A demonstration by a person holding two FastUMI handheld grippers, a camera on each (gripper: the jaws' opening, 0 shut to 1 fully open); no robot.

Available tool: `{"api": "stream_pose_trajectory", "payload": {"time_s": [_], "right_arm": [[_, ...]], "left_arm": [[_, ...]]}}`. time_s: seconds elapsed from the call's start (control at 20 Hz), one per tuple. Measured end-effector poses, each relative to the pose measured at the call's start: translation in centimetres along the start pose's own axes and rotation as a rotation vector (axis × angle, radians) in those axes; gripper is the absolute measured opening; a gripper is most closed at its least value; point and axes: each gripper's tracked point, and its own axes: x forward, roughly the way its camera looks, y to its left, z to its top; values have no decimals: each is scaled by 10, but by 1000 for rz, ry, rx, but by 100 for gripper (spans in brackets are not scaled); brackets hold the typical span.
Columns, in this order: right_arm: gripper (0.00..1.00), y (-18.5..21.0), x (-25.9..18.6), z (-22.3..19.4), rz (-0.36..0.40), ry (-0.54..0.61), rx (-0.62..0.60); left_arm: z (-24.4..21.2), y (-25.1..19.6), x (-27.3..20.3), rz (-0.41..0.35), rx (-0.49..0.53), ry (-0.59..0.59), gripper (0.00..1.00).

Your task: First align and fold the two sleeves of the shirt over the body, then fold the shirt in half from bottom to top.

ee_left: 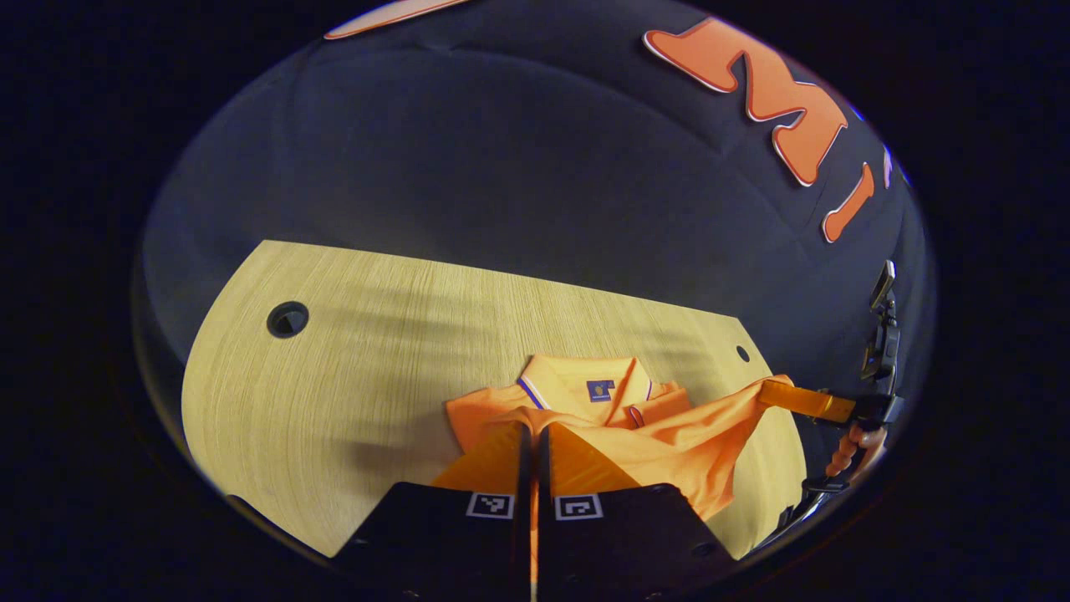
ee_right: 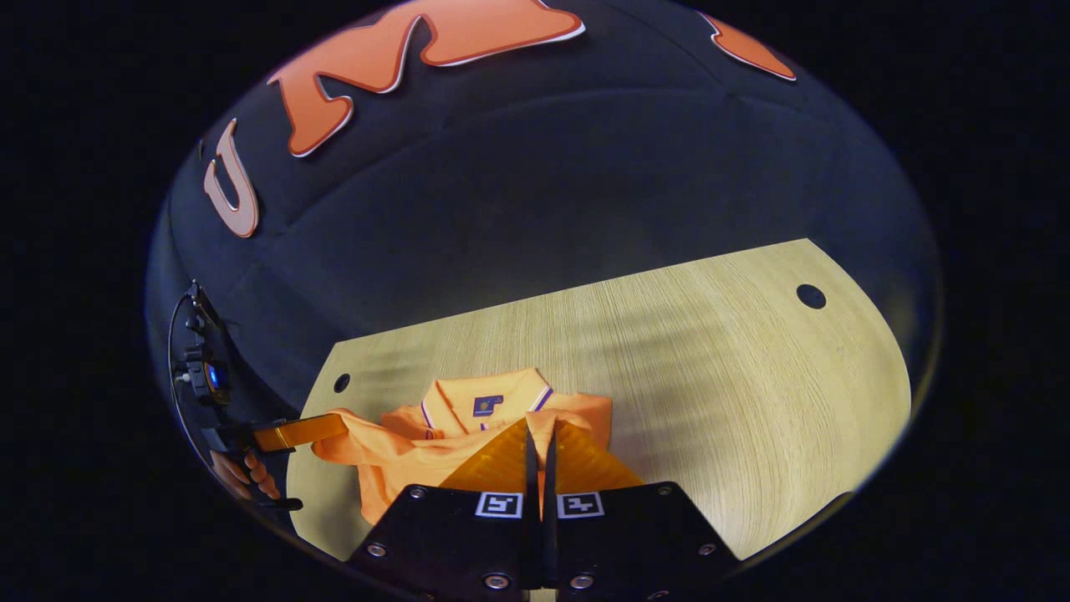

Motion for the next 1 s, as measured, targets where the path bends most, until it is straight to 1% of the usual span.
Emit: {"api": "stream_pose_trajectory", "payload": {"time_s": [0.1, 0.2, 0.3, 0.4, 0.45, 0.5, 0.55, 0.65, 0.7, 0.75, 0.8, 0.85, 0.9, 0.95, 1.0], "right_arm": [[1, -2, 12, 3, -9, 9, -11], [1, -2, 31, 2, -17, 29, -20], [1, -4, 47, -4, -36, 57, -26], [1, -7, 59, -13, -64, 96, -18], [2, -8, 62, -16, -75, 109, -8], [2, -10, 66, -19, -85, 118, 1], [2, -12, 67, -20, -88, 122, 12], [4, -13, 67, -17, -74, 126, 45], [9, -13, 65, -16, -67, 134, 64], [10, -13, 63, -18, -57, 150, 80], [18, -10, 62, -19, -42, 159, 87], [24, -10, 60, -18, -39, 157, 83], [41, -10, 57, -17, -35, 150, 71], [41, -11, 52, -14, -36, 137, 56], [49, -10, 46, -10, -32, 122, 45]], "left_arm": [[0, 7, 13, 16, 19, 10, 4], [-1, 18, 25, 53, 24, 19, 2], [-5, 27, 37, 89, 12, 35, 4], [-14, 30, 47, 96, -16, 55, 6], [-17, 33, 51, 104, -22, 61, 4], [-16, 35, 49, 118, -22, 63, 8], [-13, 36, 48, 128, -20, 56, 13], [0, 36, 49, 135, -16, 0, 42], [6, 35, 49, 132, -12, -29, 47], [12, 32, 46, 127, -4, -48, 51], [16, 28, 43, 121, 3, -57, 63], [17, 25, 41, 125, 7, -57, 73], [17, 23, 38, 127, 10, -54, 88], [18, 22, 34, 131, 5, -56, 84], [19, 18, 30, 129, -4, -63, 95]]}}
